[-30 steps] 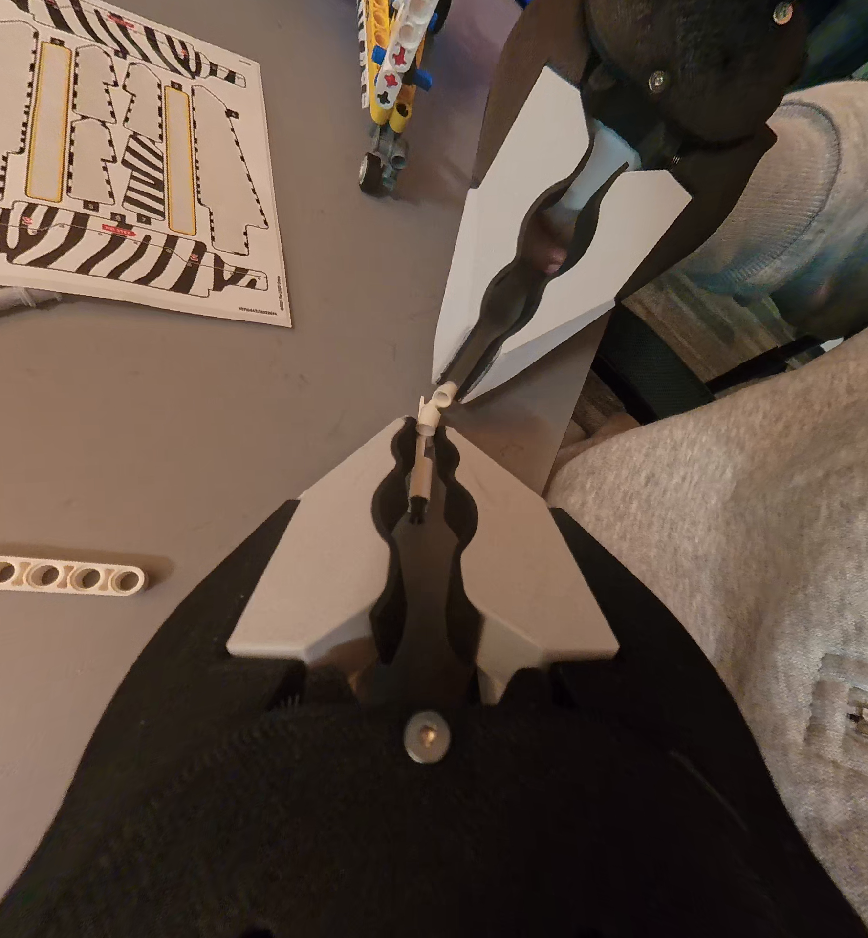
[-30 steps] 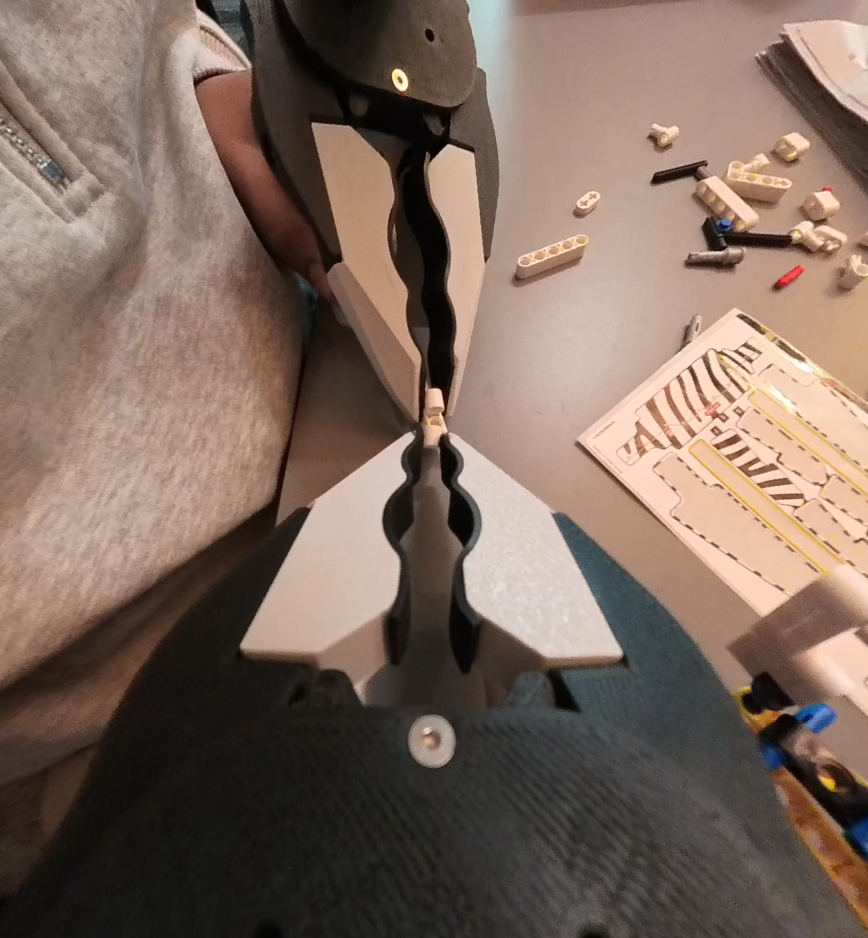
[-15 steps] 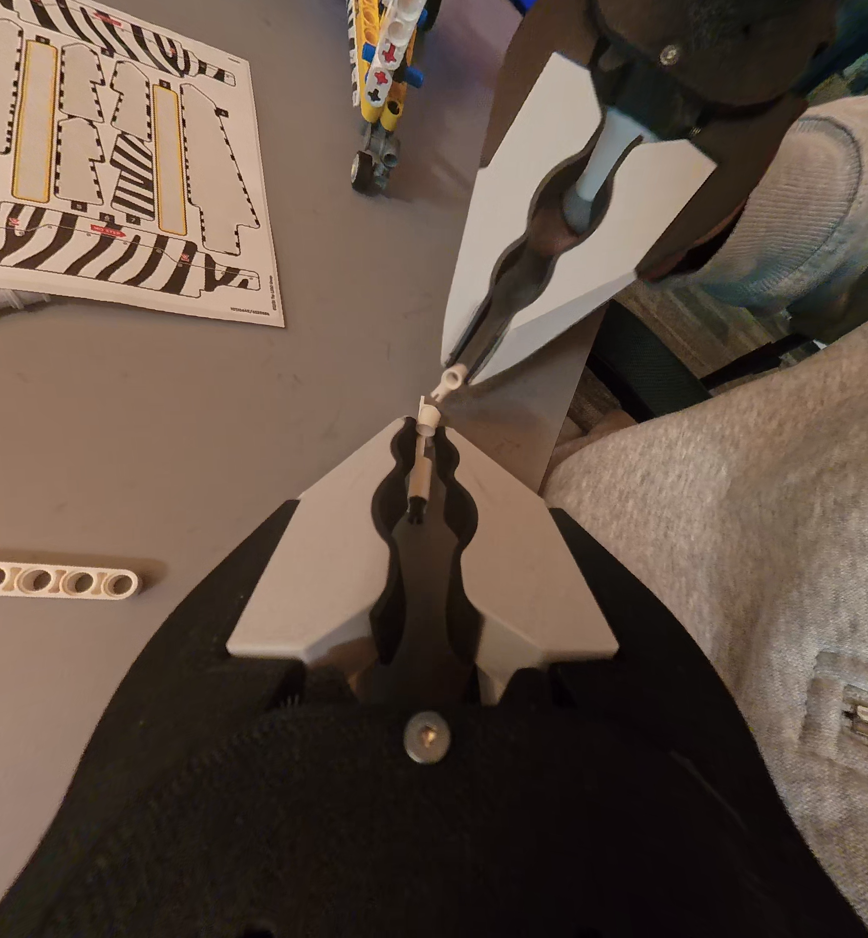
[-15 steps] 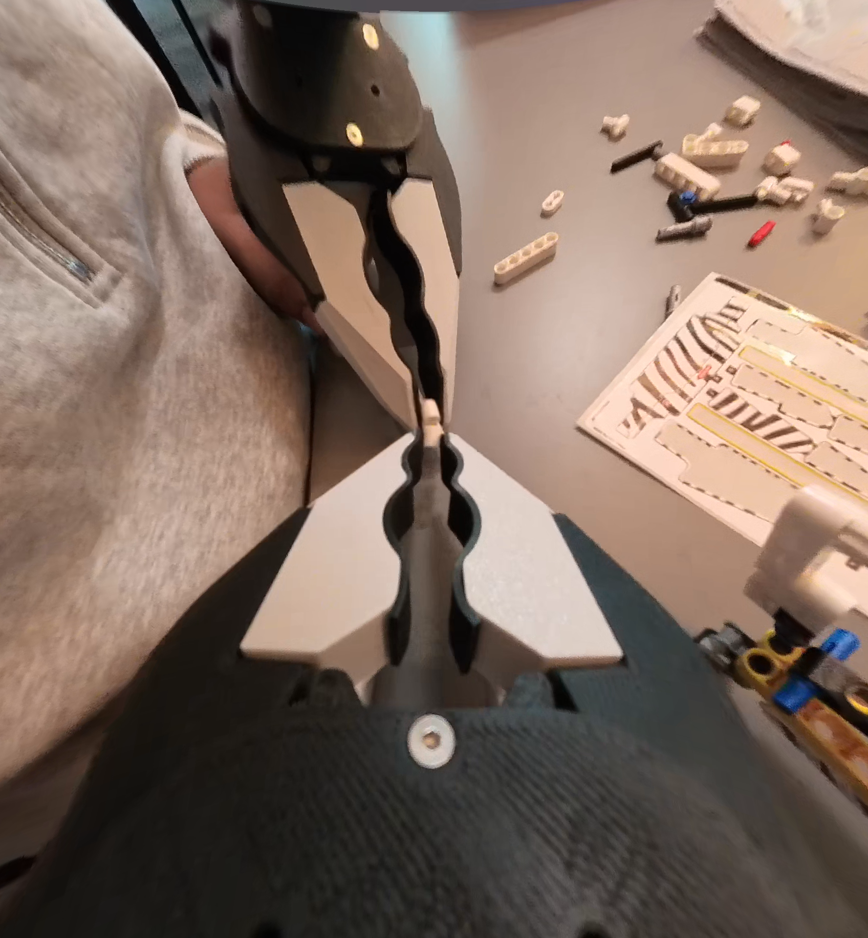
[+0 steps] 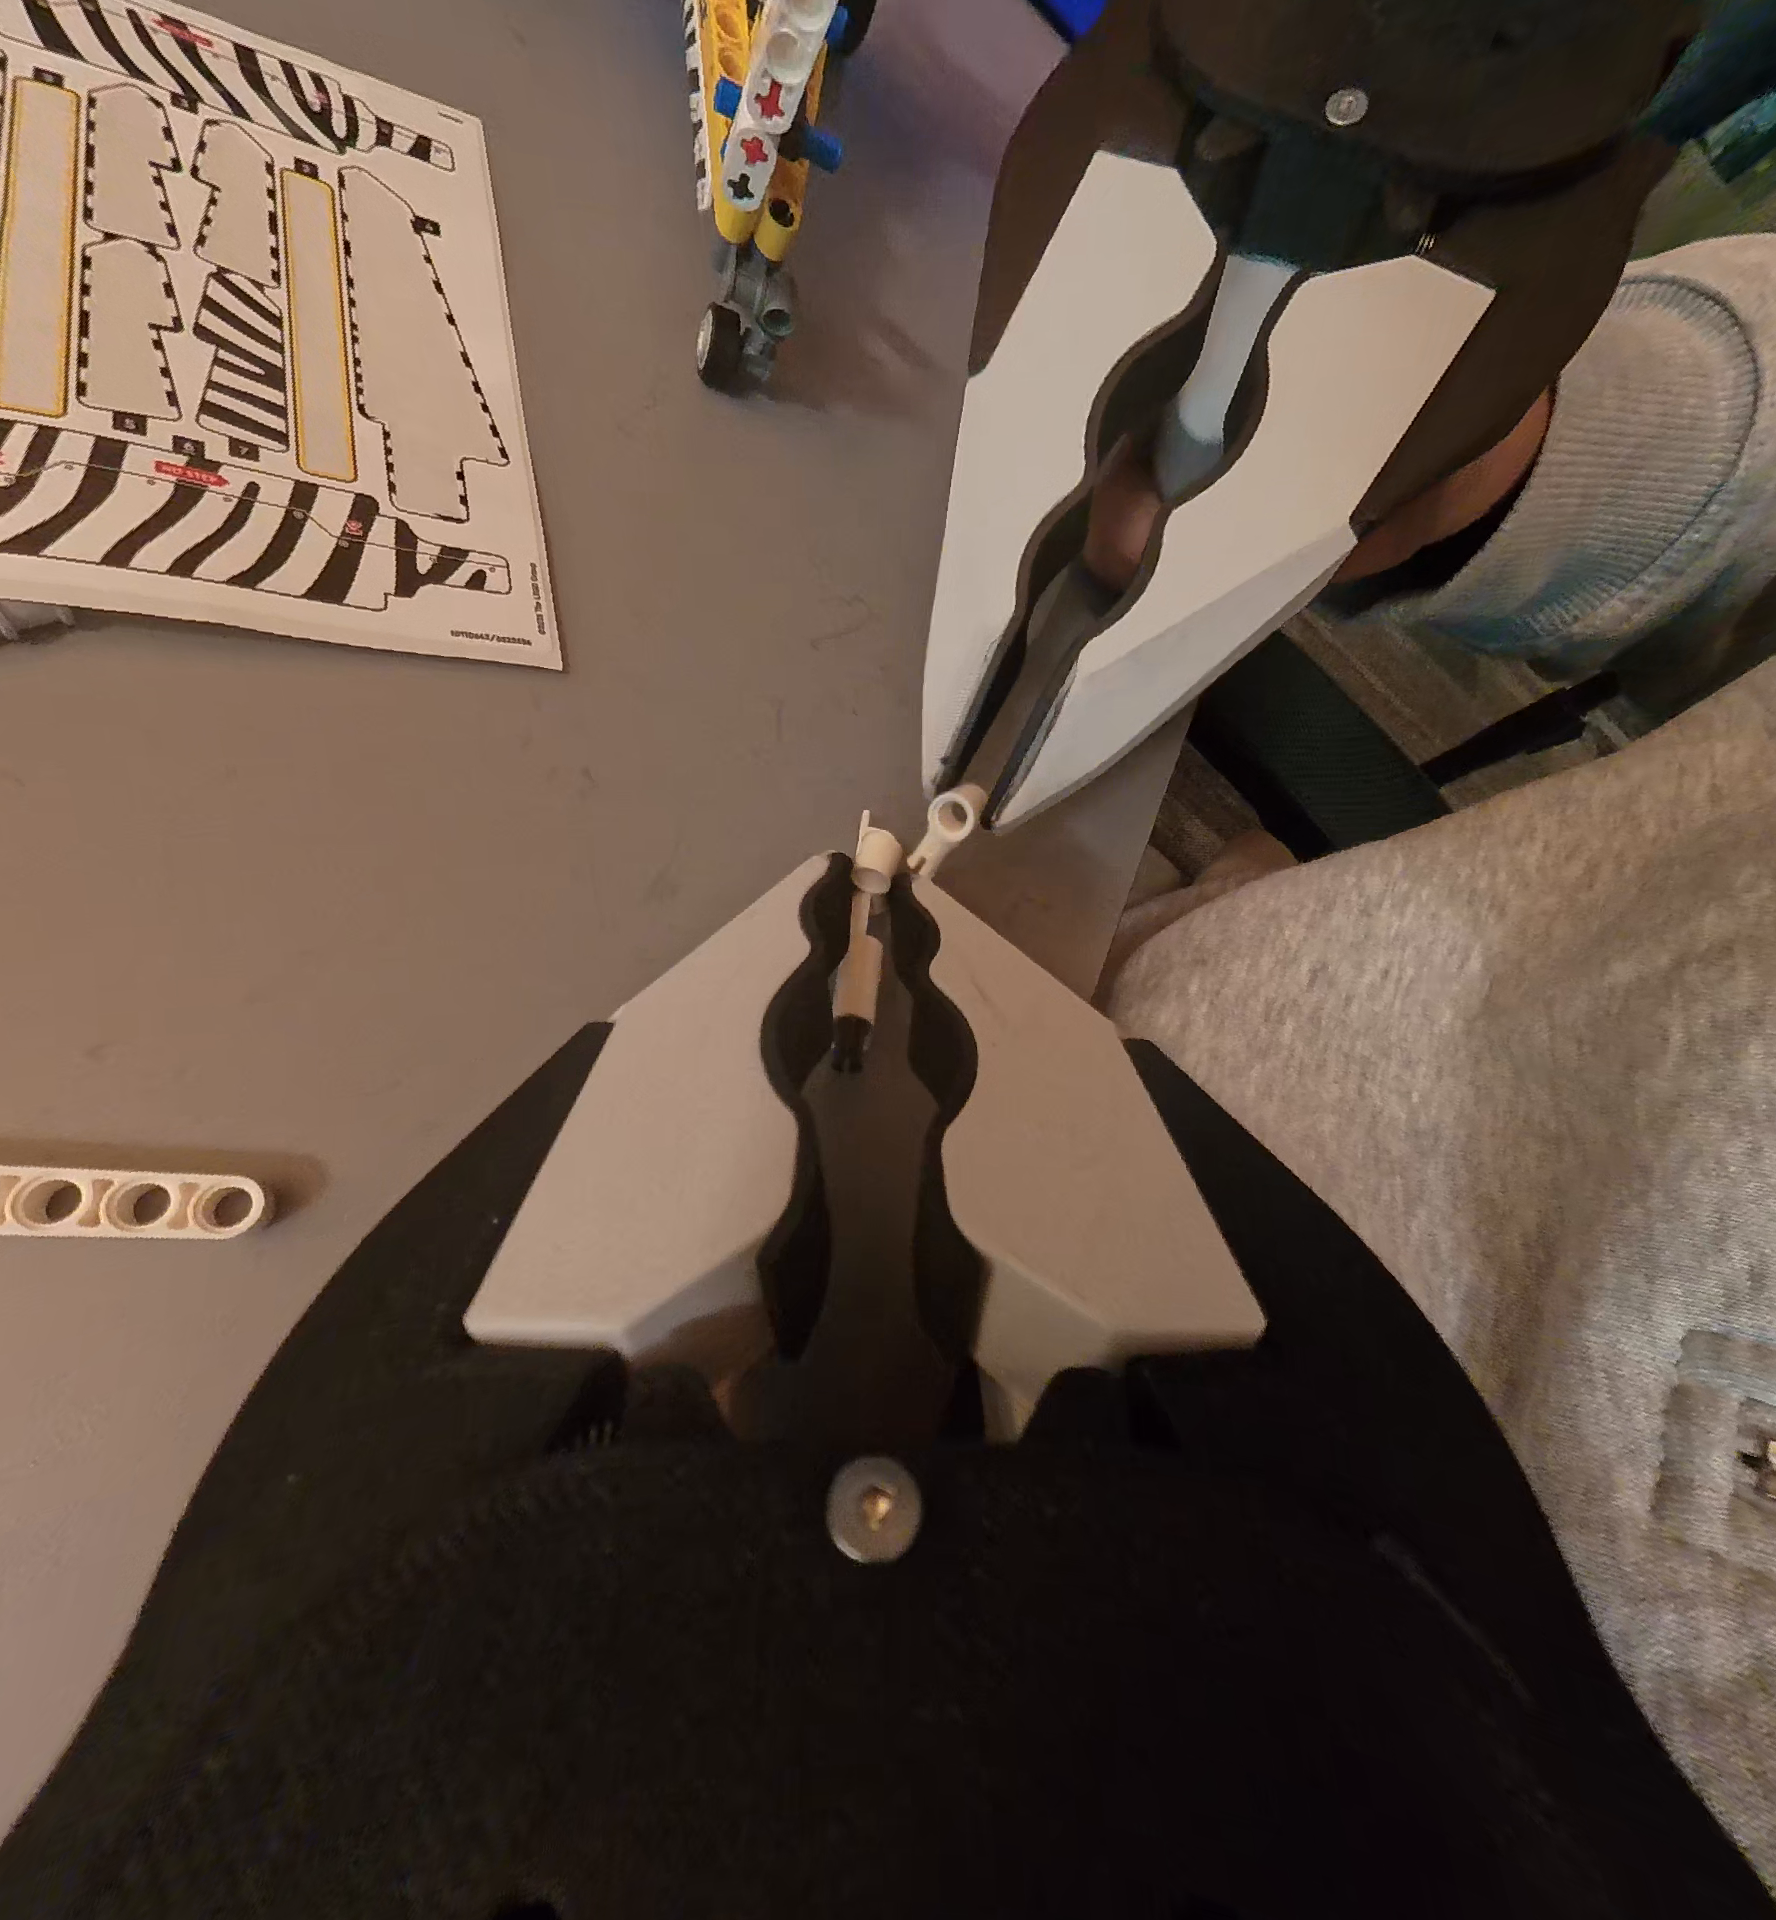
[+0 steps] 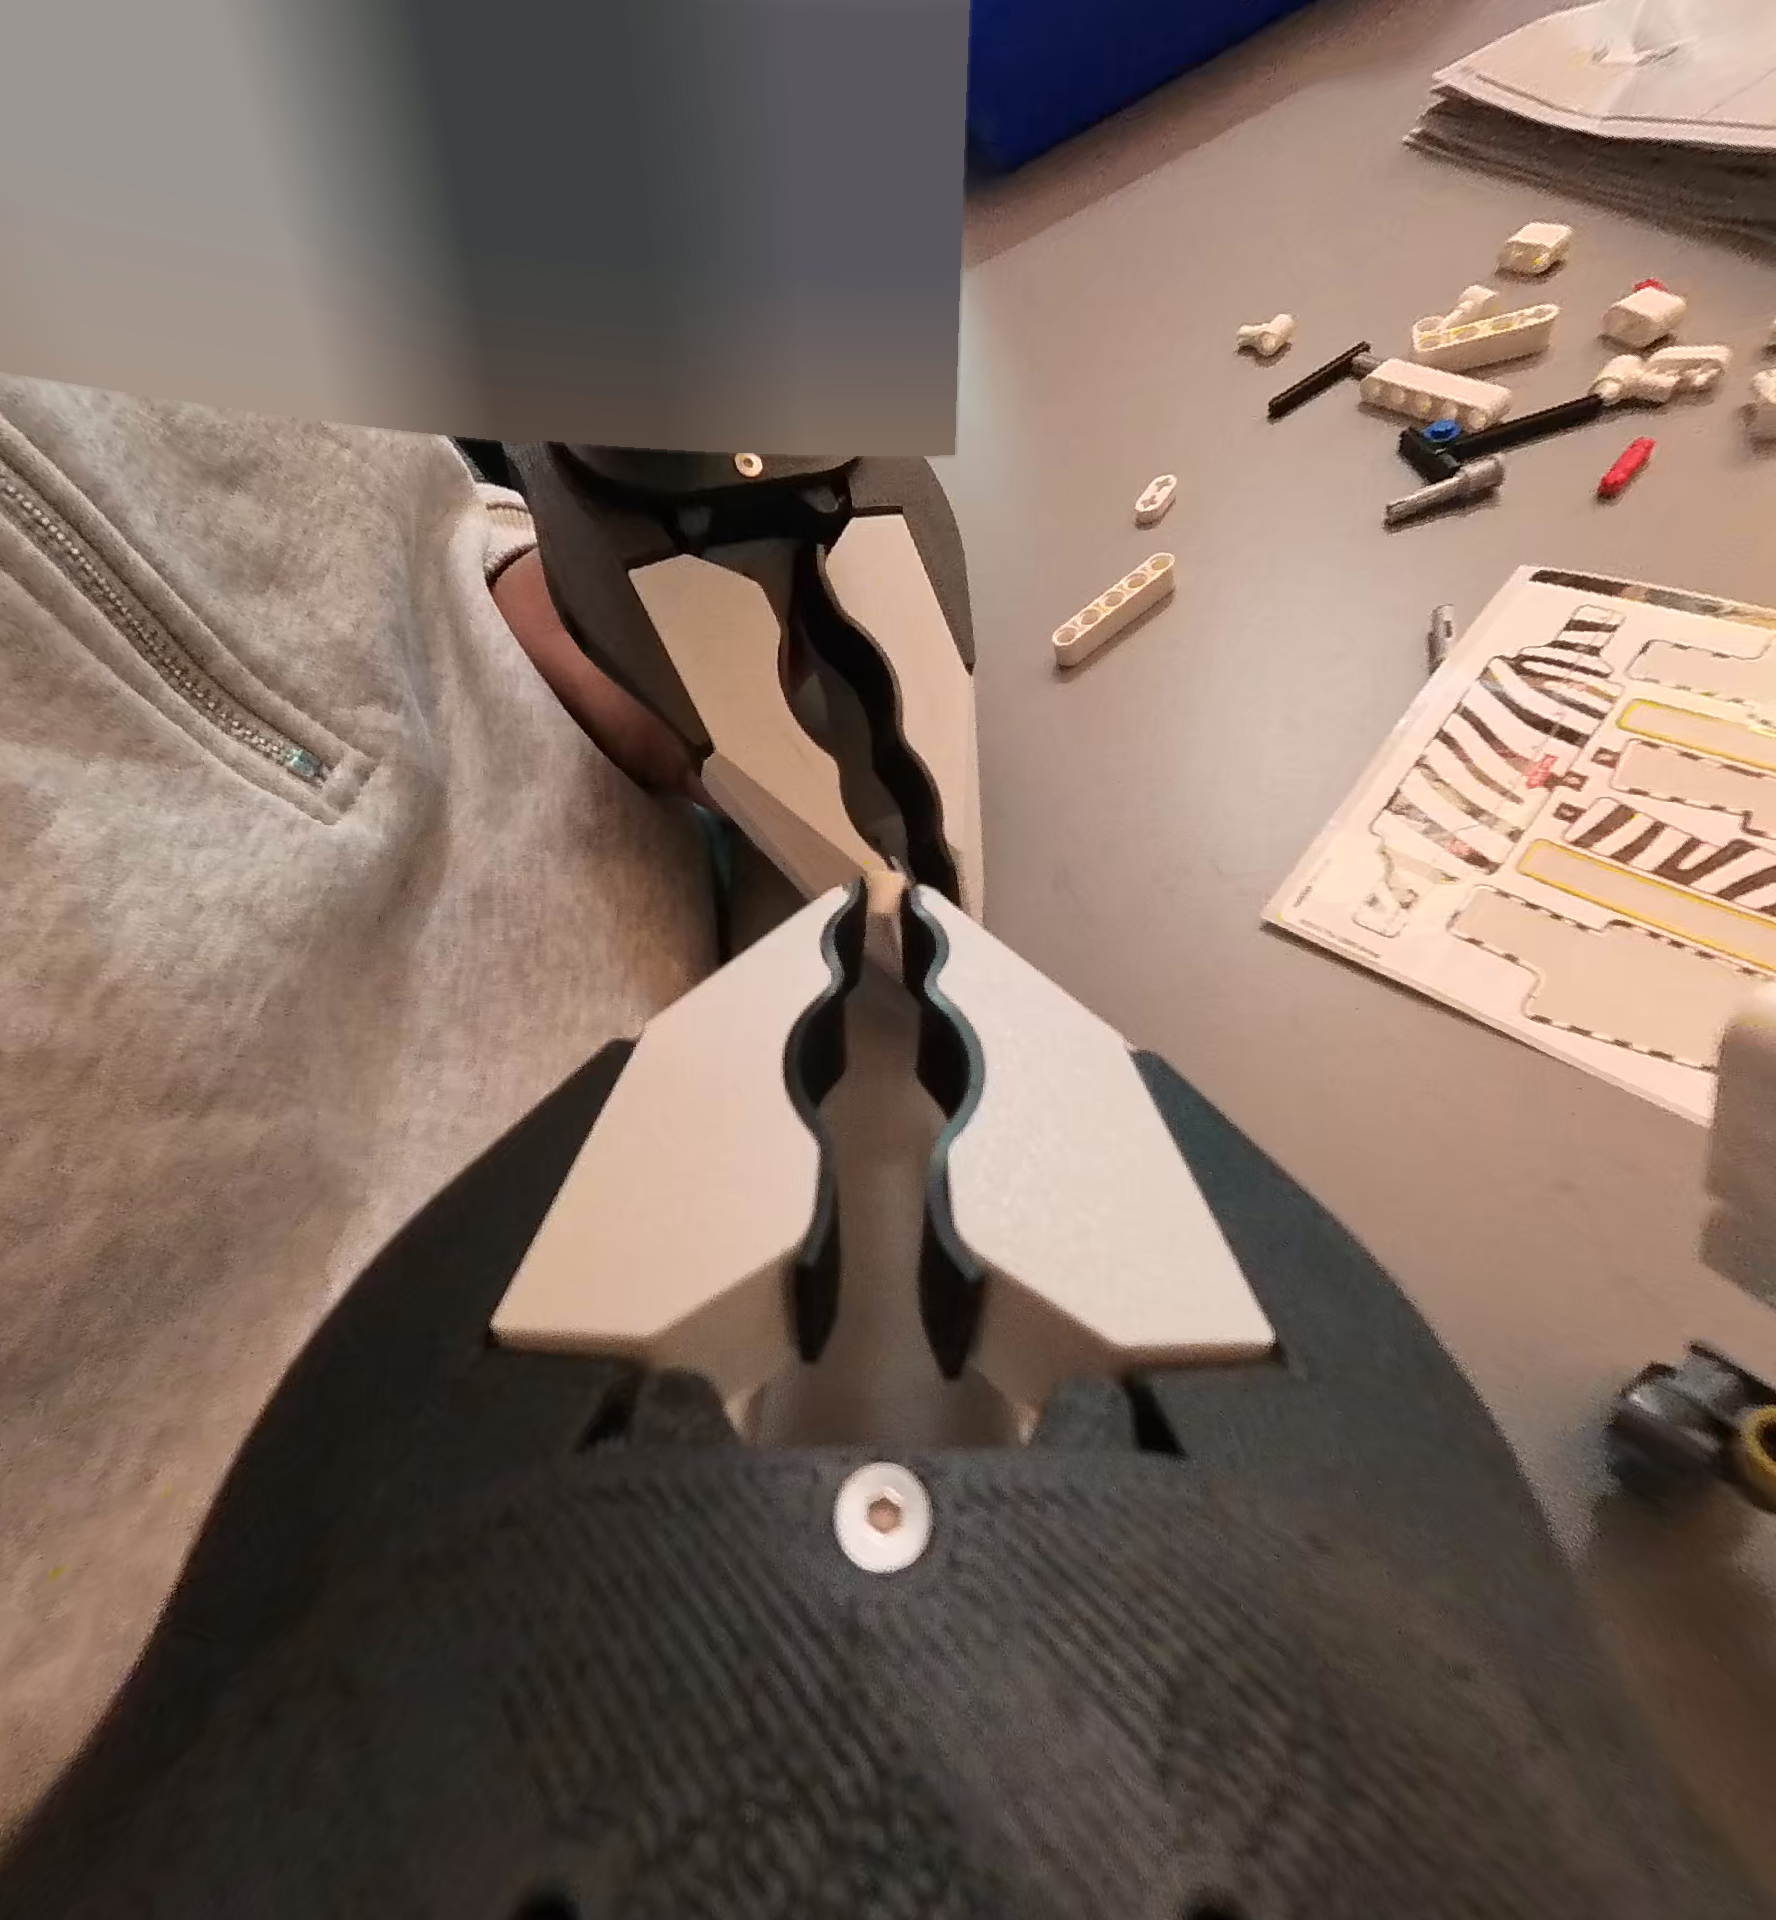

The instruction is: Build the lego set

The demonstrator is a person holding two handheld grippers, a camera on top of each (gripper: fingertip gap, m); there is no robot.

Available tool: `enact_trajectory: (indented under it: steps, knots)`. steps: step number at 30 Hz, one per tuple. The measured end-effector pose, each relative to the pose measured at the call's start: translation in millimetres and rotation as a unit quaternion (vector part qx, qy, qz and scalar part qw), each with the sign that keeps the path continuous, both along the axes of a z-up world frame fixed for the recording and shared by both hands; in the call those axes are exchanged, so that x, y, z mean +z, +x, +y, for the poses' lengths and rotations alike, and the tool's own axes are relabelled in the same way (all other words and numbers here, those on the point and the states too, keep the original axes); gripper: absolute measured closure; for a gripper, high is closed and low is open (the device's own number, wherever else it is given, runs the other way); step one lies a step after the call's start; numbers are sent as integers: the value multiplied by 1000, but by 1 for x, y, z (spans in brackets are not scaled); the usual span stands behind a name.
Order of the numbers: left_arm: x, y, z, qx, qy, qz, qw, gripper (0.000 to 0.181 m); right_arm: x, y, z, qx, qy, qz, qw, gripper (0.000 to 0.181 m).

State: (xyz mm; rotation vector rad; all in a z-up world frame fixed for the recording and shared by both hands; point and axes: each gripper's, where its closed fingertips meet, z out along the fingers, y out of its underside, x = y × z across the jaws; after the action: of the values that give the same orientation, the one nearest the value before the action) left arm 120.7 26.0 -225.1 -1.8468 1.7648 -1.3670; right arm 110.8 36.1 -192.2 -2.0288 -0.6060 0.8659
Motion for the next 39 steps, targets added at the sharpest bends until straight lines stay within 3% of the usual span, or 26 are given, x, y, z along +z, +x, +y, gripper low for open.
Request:
enact_trajectory:
  steps: [39]
  knots:
    - [0, 0, 0, 1, 5, 0, 1000, 174, -11, 2, -1, -11, -32, -18, 999, 176]
